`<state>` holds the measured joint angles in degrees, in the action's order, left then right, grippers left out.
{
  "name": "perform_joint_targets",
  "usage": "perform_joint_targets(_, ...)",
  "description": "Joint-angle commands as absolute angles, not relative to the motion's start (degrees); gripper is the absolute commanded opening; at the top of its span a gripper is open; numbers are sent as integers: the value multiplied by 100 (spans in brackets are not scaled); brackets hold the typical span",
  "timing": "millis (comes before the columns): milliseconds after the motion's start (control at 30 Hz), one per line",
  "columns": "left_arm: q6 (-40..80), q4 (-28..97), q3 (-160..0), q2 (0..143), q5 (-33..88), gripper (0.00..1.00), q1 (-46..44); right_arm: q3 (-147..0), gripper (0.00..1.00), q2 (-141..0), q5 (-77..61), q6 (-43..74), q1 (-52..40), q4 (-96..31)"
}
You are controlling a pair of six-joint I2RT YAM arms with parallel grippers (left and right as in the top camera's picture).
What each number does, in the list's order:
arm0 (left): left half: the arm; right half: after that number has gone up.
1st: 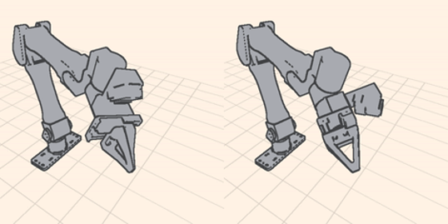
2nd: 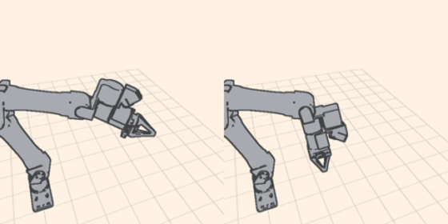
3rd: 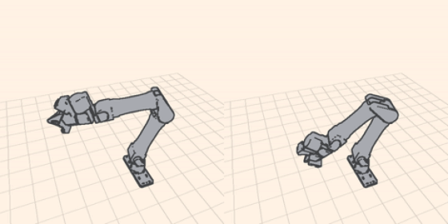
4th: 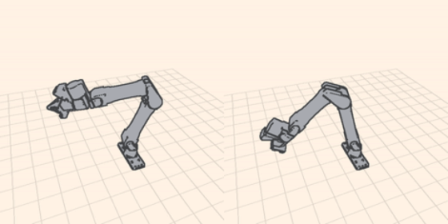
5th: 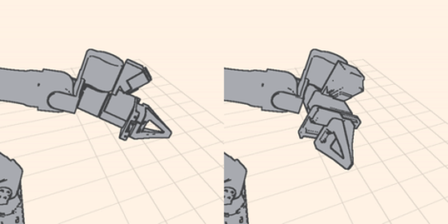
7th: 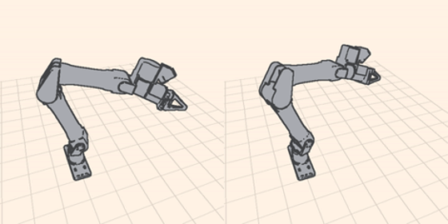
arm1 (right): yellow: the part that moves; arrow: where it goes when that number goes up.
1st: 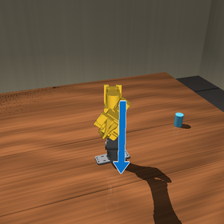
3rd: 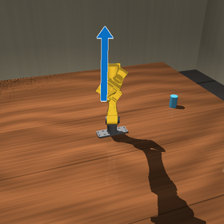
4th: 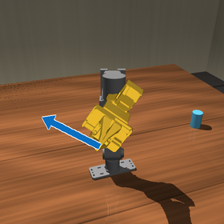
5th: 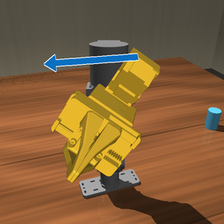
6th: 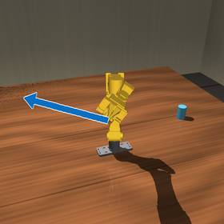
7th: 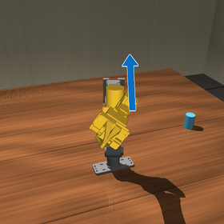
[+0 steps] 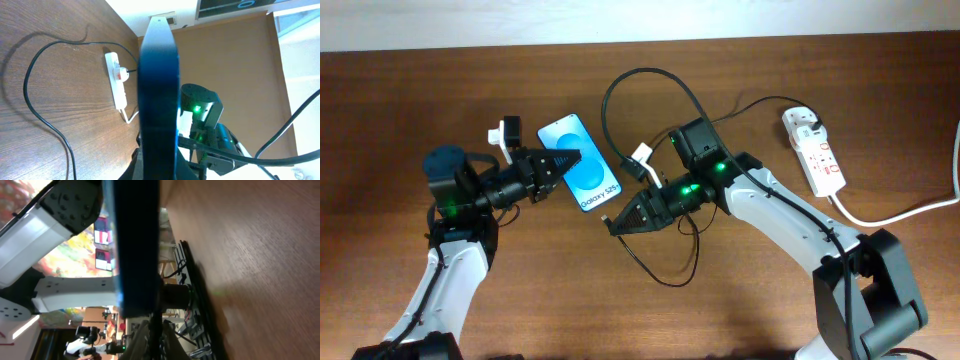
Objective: Plug charger to phone and switch on socket
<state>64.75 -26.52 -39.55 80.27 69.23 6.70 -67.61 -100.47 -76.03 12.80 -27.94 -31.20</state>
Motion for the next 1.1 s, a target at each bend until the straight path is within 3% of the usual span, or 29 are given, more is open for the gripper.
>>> perform_joint_targets(0,6420,-2720,-4027,7981,7072,0,652,-6814,4,-10099,-7526,1304,-2720,-3100)
perform_joint_targets(333,6420,-2720,-4027,7981,7070,0,652,-6818,4,-10031,-8278,1297,-2547,-2888)
perform_joint_targets(1067,6420,-2720,-4027,7981,7057,0,652,-6816,4,-10033,-7889,2049,-2727,-2314)
